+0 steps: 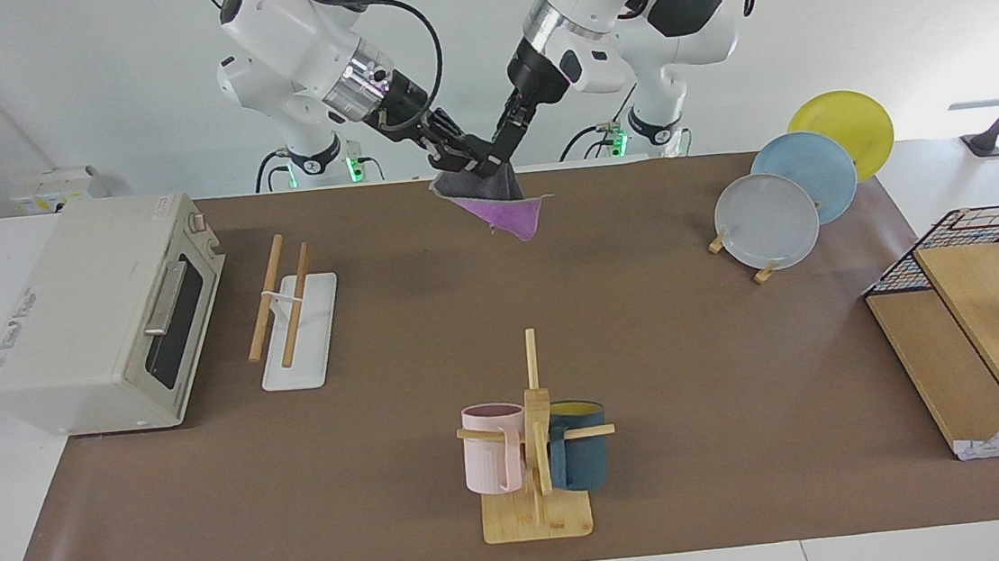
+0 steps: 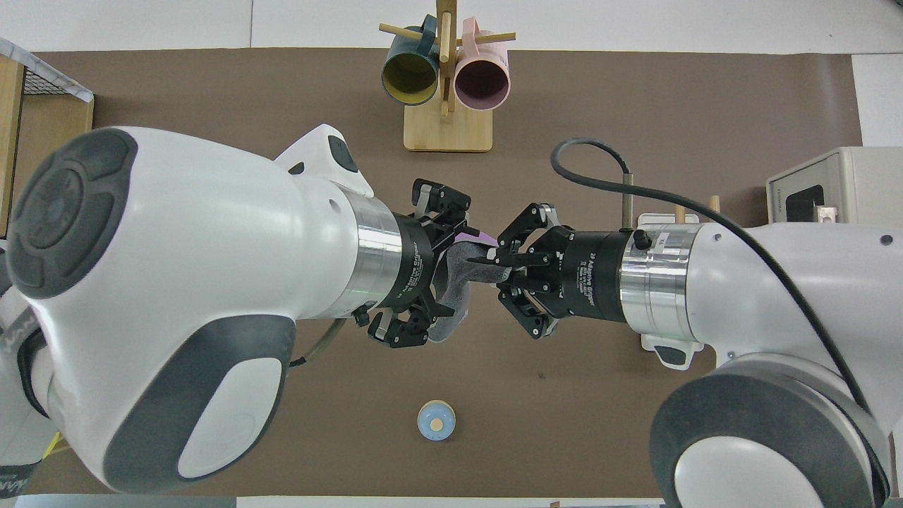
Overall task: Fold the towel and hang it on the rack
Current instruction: 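Pull the towel away with the right gripper while the left gripper releases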
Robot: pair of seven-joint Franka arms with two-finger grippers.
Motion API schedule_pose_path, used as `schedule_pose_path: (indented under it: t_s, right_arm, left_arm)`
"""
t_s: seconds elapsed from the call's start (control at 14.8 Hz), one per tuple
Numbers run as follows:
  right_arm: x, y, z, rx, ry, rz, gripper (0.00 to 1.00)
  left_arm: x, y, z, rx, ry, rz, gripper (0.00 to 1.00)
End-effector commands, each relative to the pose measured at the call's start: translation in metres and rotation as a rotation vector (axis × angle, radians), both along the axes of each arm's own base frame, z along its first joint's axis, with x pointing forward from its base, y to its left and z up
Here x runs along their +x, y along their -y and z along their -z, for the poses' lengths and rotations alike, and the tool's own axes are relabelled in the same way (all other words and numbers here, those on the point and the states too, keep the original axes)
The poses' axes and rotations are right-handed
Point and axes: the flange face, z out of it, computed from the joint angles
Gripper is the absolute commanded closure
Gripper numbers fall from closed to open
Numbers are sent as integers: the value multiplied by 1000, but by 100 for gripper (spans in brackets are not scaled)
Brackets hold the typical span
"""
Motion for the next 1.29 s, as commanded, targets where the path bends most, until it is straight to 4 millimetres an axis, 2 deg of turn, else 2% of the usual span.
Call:
schedule_pose_path:
  t_s: [0.0, 0.14, 0.27, 0.41, 0.47, 0.61, 0.68, 0.74, 0.81, 0.95, 1.22]
  right_arm:
    - [-2, 10, 3, 16, -19, -19, 100]
    - [-11, 11, 13, -65, 42, -150, 100]
    - [-19, 14, 21, -222, 134, -332, 100]
    - [-31, 27, 38, -347, 243, -565, 100]
    - [-36, 35, 49, -399, 310, -700, 100]
    - [-32, 62, 62, -485, 383, -863, 100]
    - [-31, 70, 71, -528, 413, -957, 100]
    - [-29, 78, 77, -585, 453, -1085, 100]
    - [-25, 95, 89, -649, 491, -1243, 100]
    - [-18, 114, 98, -676, 525, -1385, 100]
    - [-17, 122, 100, -766, 525, -1543, 100]
  left_arm:
    - [6, -25, 13, 26, 16, 34, 0]
    - [15, -48, 24, 46, 33, 64, 0]
    - [27, -77, 36, 63, 60, 107, 0]
    - [41, -109, 45, 75, 86, 135, 0]
    - [44, -118, 45, 77, 104, 158, 0]
    - [59, -149, 50, 83, 131, 186, 0]
    - [65, -165, 54, 88, 149, 217, 0]
    - [69, -183, 56, 96, 172, 248, 0]
    - [72, -195, 60, 101, 197, 301, 0]
    - [82, -231, 64, 111, 237, 355, 0]
    - [88, -286, 72, 139, 324, 513, 0]
